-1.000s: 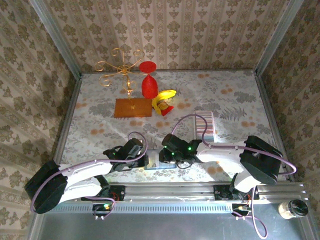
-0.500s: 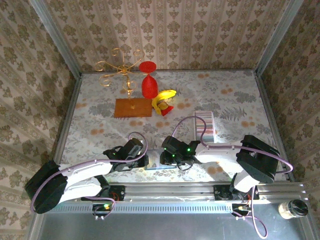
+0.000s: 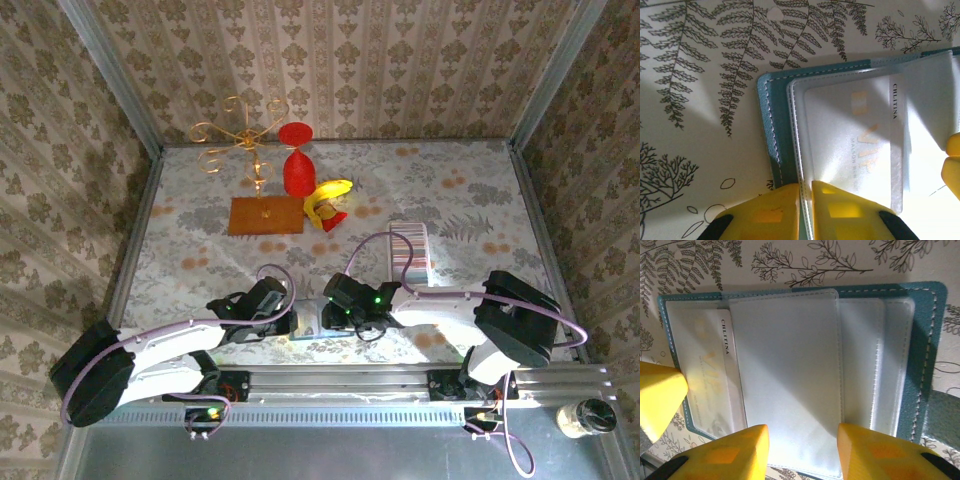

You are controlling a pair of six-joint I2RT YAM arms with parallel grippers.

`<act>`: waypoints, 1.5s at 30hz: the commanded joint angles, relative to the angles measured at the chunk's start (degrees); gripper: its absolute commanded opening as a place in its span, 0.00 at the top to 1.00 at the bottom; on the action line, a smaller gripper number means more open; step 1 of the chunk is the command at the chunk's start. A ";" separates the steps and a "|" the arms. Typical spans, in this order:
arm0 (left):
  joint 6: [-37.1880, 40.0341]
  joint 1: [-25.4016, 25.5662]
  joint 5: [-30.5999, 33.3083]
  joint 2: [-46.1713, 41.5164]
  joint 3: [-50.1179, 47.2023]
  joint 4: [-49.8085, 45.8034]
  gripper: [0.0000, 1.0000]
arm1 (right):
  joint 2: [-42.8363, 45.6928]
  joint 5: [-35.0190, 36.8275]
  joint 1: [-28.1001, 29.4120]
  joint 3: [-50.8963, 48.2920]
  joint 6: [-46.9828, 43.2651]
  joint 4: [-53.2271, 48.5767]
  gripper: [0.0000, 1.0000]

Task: Put the credit cards into the card holder
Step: Flip over the card slot in the card holder.

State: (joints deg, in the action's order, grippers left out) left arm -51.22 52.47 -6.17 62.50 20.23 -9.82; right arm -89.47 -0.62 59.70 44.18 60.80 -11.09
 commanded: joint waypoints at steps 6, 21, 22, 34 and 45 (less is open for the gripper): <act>-0.46 0.41 0.59 0.08 -0.80 -1.73 0.86 | -0.73 1.95 0.94 0.29 -0.08 -2.75 0.59; -0.98 0.46 0.79 -0.40 -1.51 -1.73 0.86 | -4.93 -2.35 1.29 2.09 2.22 7.50 0.58; -0.99 0.55 0.85 -0.58 -1.51 -1.86 0.86 | -4.86 -2.63 1.38 1.90 2.55 8.51 0.58; -2.48 0.60 0.79 -4.14 -3.27 0.16 0.86 | -5.23 -4.38 1.73 0.18 6.08 18.39 0.58; -2.12 0.22 10.70 -18.45 -2.81 -13.68 0.77 | -6.45 -5.01 2.08 0.81 6.96 20.39 0.58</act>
State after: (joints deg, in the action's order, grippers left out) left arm -52.73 52.53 -0.30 46.85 17.52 -16.47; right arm -94.89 -5.17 61.21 45.10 66.54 7.60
